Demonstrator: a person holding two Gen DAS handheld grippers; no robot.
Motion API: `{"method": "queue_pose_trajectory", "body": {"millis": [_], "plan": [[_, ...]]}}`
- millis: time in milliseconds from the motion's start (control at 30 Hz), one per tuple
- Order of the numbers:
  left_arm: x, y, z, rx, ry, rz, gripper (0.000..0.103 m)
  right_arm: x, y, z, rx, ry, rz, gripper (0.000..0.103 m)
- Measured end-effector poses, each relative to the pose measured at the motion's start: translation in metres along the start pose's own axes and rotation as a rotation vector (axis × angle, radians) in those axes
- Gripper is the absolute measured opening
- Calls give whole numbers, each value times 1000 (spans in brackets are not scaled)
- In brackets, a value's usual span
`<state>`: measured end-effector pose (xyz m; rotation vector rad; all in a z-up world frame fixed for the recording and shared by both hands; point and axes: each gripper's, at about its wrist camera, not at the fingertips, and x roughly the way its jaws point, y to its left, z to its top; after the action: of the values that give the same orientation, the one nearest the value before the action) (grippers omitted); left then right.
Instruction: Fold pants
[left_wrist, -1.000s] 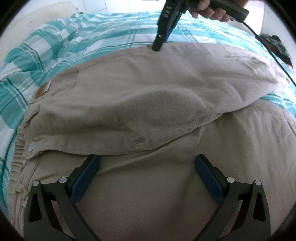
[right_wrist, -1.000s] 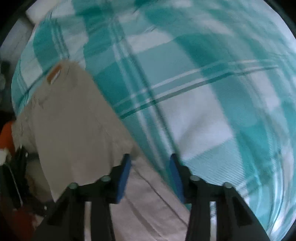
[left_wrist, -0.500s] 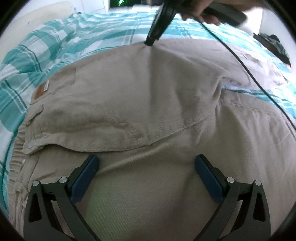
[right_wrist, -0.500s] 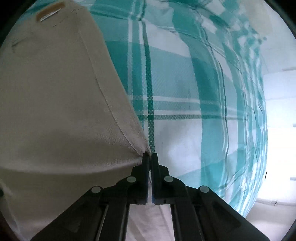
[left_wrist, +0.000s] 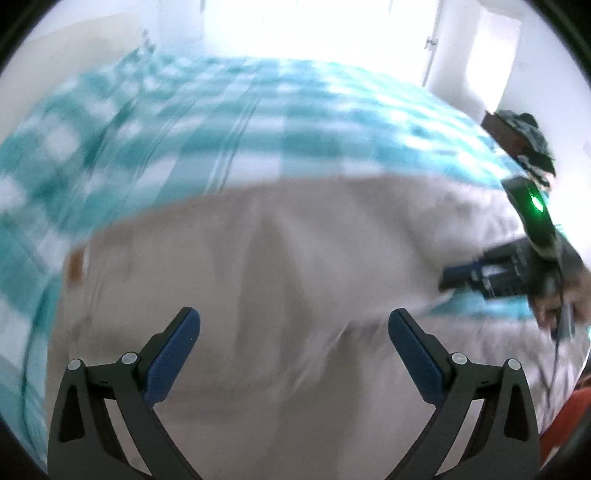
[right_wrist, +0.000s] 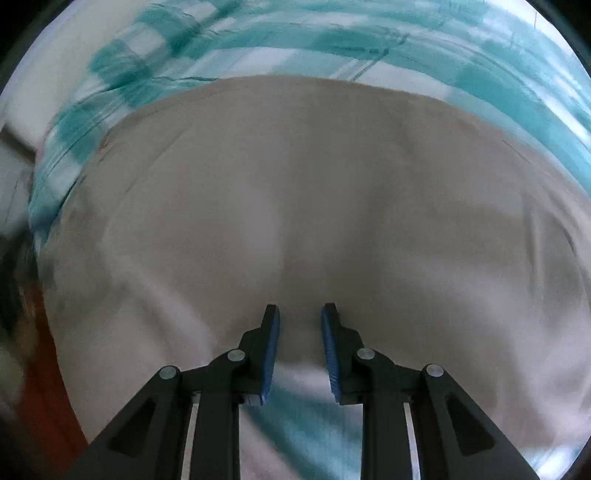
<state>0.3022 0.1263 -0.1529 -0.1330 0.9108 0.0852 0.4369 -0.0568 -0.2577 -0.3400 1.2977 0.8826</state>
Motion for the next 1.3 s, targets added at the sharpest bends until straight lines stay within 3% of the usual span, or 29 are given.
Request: {"method": "queue_pose_trajectory", "body": {"millis": [133, 200, 233, 267, 367, 467, 567, 667, 700, 733, 867, 900, 967, 1033, 1100, 1133, 1233, 1300], "plan": [[57, -21, 29, 41, -9, 54, 102, -50, -15, 3, 61, -151, 6, 24], [113, -21, 16, 78, 77, 149, 101, -66, -36, 22, 101, -225, 2, 24], [128, -19, 8, 85, 120, 162, 101, -68, -49, 30, 132, -250, -3, 24], [145, -12, -5, 77, 146, 142, 102, -66, -67, 36, 170, -259, -3, 24], [138, 2, -24, 39, 50, 64, 102, -50, -138, 32, 313, -239, -47, 24], [138, 2, -27, 40, 30, 65, 102, -63, -210, -4, 418, -268, -145, 16], [141, 4, -30, 37, 16, 61, 102, -110, -297, -73, 621, -312, -348, 8], [139, 2, -31, 30, 8, 51, 102, -154, -336, -114, 738, -286, -587, 16], [139, 1, -32, 30, 6, 51, 102, -166, -338, -121, 732, -294, -606, 16], [139, 1, -31, 30, 5, 52, 102, -173, -334, -122, 712, -316, -567, 16], [140, 1, -31, 28, 0, 51, 102, -154, -291, -105, 571, -350, -278, 17], [140, 1, -31, 26, 1, 48, 102, -145, -284, -106, 540, -324, -255, 18], [140, 2, -31, 24, 2, 45, 102, -122, -280, -116, 510, -229, -330, 18], [140, 2, -31, 25, 3, 47, 102, -127, -292, -142, 616, -261, -380, 8], [140, 1, -30, 28, 11, 51, 102, -151, -294, -170, 798, -299, -485, 22], [140, 0, -28, 30, 17, 55, 102, -161, -284, -179, 816, -304, -519, 22], [130, -6, -19, 30, 79, 113, 102, -188, -225, -196, 702, -358, -406, 22], [107, -14, -19, 22, 96, 87, 101, -196, -166, -210, 632, -367, -261, 27]]}}
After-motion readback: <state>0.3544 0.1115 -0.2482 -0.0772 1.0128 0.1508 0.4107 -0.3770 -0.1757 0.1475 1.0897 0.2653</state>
